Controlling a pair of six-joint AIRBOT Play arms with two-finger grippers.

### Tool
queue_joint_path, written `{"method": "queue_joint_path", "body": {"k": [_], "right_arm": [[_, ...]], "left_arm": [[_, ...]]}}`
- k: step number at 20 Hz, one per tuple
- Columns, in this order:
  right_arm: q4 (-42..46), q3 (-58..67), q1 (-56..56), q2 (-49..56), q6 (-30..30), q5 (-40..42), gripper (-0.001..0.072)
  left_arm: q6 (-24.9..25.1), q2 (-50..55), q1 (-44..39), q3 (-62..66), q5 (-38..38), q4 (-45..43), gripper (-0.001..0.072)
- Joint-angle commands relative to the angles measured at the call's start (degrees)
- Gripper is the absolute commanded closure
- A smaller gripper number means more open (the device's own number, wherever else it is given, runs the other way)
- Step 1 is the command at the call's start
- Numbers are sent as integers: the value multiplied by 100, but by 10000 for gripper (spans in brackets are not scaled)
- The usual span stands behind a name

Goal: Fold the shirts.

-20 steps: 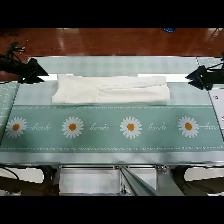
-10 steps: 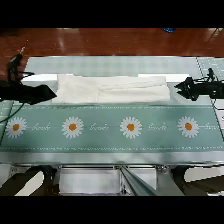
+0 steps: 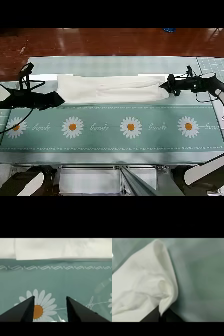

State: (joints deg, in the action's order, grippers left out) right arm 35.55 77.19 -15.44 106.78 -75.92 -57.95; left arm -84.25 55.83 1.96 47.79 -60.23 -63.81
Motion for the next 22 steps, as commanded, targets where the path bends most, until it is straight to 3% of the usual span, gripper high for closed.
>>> {"method": "queue_joint_path", "body": {"k": [1, 2, 3, 5, 7, 11, 13, 17, 21, 22], "right_arm": [[35, 632, 197, 98, 160, -719, 692], [330, 804, 140, 4, 155, -1067, 692], [756, 813, 72, -258, 101, -1169, 692], [1585, 699, 13, -962, -39, -1349, 693], [1808, 205, -98, -1917, 151, -1423, 692], [1818, -1349, -485, -4207, 398, -1534, 692], [1847, -2037, -551, -5414, 374, -1777, 692], [1672, -2745, -551, -7239, -332, -1961, 692], [1266, -2798, -551, -7984, -671, -2275, 692], [1108, -2798, -551, -8043, -684, -2275, 692]], "left_arm": [[31, 11, -20, -26, 70, 42, 285], [144, 17, -20, -26, 72, 83, 540], [345, 24, -20, -26, 92, 238, 686], [721, 28, -26, -26, 181, 907, 691], [892, 28, -192, -26, 553, 1637, 691], [903, 452, -1528, 101, 1569, 1731, 691], [903, 1156, -2323, 531, 1493, 1729, 692], [809, 2924, -3578, 2100, 1113, 1714, 691], [389, 4422, -4330, 3956, 485, 1711, 691], [57, 4743, -4500, 4330, 306, 1711, 692]]}}
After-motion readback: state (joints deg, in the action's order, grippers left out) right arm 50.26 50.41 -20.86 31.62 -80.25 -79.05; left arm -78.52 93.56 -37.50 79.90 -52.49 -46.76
